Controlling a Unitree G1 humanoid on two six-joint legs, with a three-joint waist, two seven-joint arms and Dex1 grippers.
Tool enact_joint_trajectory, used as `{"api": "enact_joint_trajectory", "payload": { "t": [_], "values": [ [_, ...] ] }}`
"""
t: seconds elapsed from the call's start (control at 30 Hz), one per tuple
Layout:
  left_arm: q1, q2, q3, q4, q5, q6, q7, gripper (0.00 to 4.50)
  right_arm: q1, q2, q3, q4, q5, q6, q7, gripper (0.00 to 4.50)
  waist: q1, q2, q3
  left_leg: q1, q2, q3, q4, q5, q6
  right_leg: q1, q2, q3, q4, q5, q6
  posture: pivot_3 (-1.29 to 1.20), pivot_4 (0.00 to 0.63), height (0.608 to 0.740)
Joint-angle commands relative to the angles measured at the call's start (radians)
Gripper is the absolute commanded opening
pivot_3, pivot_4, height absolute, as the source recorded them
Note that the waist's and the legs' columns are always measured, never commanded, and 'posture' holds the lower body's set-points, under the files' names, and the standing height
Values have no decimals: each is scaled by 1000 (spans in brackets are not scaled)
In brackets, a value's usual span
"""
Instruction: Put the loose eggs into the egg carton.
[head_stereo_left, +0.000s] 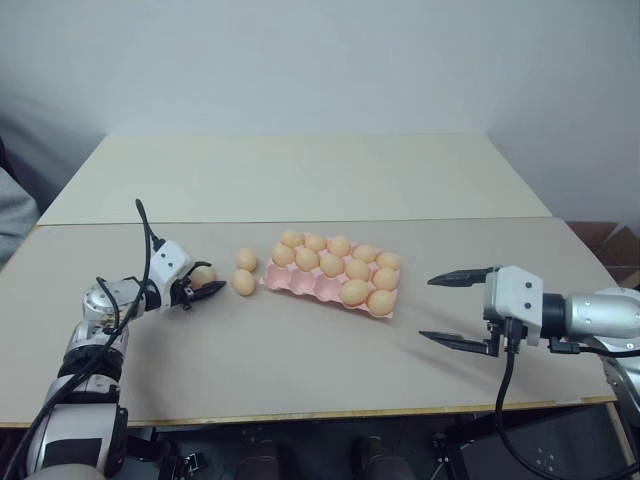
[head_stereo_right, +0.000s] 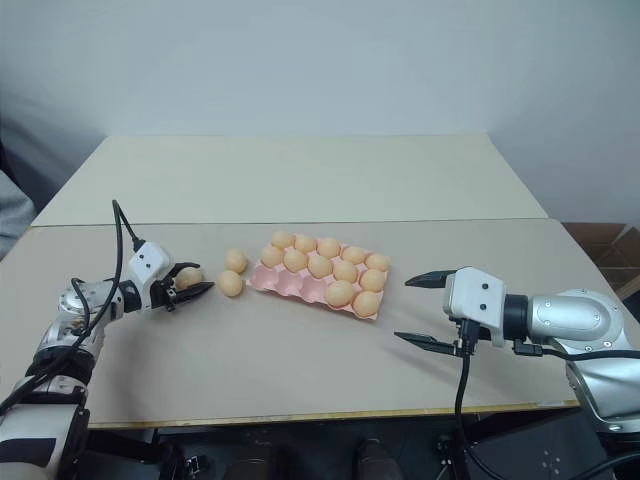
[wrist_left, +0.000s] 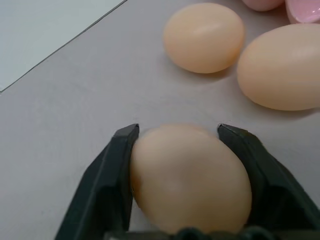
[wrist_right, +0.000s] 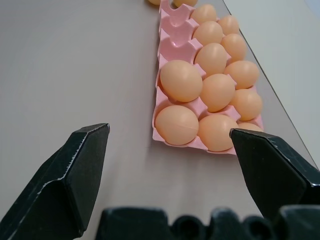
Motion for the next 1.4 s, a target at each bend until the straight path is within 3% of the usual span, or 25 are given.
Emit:
{"api": "enact_joint_trajectory", "payload": {
  "t": [0.03, 0.33, 0.53, 0.77, 0.87, 1.03, 1.2, 1.4],
  "values": [
    [-6, 12, 3, 26, 11, -6, 6, 2135, -10, -2, -25, -22, 2, 3, -12, 4500, -1, 0, 0, 0, 0, 0, 0, 0, 0, 0, 0, 0, 0, 0, 0, 0, 150, 740],
    [56, 57, 58, -96, -60, 10, -60, 2135, 1, -1, -34, -29, 3, 1, -21, 4500, -9, 0, 0, 1, 0, 0, 0, 0, 0, 0, 0, 0, 1, 0, 0, 0, 150, 740],
    [146, 84, 130, -457, -262, 216, -169, 2135, 16, 0, -39, -44, 4, 2, -34, 4500, 0, -1, 0, -1, 0, 0, 0, 0, 0, -1, 0, 0, 0, 0, 0, 0, 150, 740],
    [112, -33, 73, -715, -406, 406, -181, 2135, 32, -5, -54, -56, 1, 8, -47, 4500, 4, -1, 0, 0, 0, 0, 2, 0, 0, 1, -1, 1, 0, -1, -1, 0, 150, 740],
    [57, -152, -12, -698, -391, 426, -176, 2135, 43, 0, -62, -70, -3, 12, -65, 4500, 6, -2, 0, 0, -1, -1, 3, 0, 0, 2, 0, 0, 1, 0, 0, 0, 150, 740],
    [-18, -260, -108, -545, -301, 355, -183, 2135, 76, 5, -81, -115, -2, 32, -101, 4500, -4, -3, 0, 0, -1, -1, 3, 0, 0, 2, 1, 3, 0, 0, 1, 0, 150, 740],
    [-83, -313, -171, -392, -204, 251, -204, 2135, 137, 11, -121, -176, -1, 59, -136, 4500, -4, -3, 0, 0, -1, -1, 3, 0, 0, 2, 1, 3, 0, 0, 1, 0, 150, 740],
    [-133, -355, -178, -306, -186, 208, -234, 2135, 185, 17, -155, -213, -4, 80, -162, 4500, 1, -4, 1, -1, -2, -1, 3, 0, 0, 2, 0, 2, 0, 0, 1, 0, 150, 740]
  ]
}}
